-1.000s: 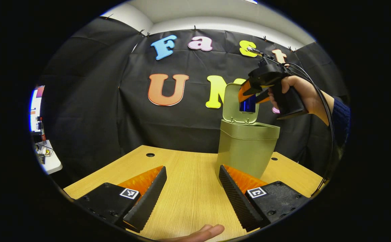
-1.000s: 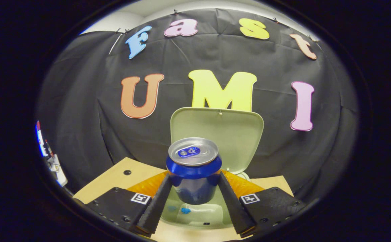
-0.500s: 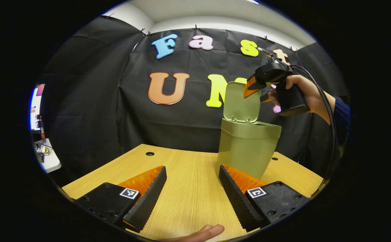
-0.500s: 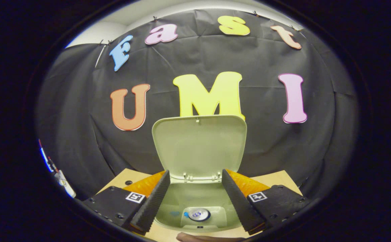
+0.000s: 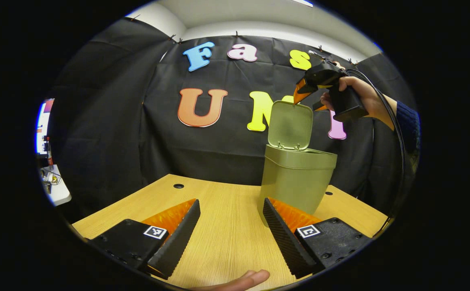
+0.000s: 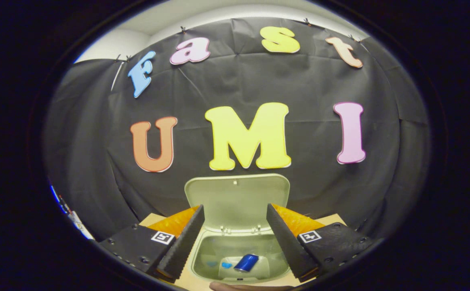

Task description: Press the lid of the desktop garbage bin to open it, pick up the crumpled paper on the desktop and throw it into the bin, then pick up the pop can on the desktop and drop it into the bin, and finally close the garbage bin lid.

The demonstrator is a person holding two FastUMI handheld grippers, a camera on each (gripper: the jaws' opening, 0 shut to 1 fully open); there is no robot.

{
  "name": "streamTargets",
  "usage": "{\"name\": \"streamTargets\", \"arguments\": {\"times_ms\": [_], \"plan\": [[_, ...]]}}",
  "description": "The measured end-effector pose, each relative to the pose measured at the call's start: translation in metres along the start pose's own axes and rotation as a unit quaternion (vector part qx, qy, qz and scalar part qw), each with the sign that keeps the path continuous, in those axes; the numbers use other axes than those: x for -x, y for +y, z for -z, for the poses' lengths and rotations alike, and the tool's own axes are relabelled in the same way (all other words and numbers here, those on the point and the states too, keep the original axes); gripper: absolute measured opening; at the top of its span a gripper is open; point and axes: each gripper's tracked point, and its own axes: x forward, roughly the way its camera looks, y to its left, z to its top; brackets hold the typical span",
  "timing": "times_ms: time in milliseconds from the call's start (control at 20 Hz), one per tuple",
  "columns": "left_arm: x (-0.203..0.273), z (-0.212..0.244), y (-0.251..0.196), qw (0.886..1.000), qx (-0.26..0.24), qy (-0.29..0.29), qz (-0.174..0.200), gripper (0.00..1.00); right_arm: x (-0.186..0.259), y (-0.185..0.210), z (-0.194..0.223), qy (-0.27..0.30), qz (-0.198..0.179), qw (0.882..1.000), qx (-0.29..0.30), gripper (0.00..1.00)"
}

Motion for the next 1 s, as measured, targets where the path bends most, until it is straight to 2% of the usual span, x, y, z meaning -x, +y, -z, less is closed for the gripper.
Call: {"name": "streamTargets", "arguments": {"times_ms": [50, 100, 300, 700, 1000], "plan": [[0.000, 0.000, 0.000, 1.000, 0.003, -0.002, -0.001, 1.00, -0.001, 0.000, -0.012, -0.013, 0.001, 1.000, 0.006, 0.98], [-0.001, -0.001, -0.001, 1.000, 0.006, -0.004, -0.002, 1.00, -0.004, 0.004, -0.023, -0.022, -0.001, 1.000, 0.012, 0.95], [-0.002, 0.007, -0.012, 1.000, -0.007, 0.006, 0.009, 0.98, -0.030, 0.012, -0.040, -0.035, -0.002, 0.999, 0.036, 0.96], [0.003, 0.001, -0.017, 1.000, -0.028, -0.007, 0.006, 0.98, -0.090, -0.001, -0.035, -0.010, 0.023, 0.998, 0.052, 0.95], [0.002, 0.002, -0.017, 1.000, -0.030, -0.004, 0.002, 1.00, -0.082, -0.001, -0.024, 0.014, -0.019, 0.999, 0.028, 0.96]]}}
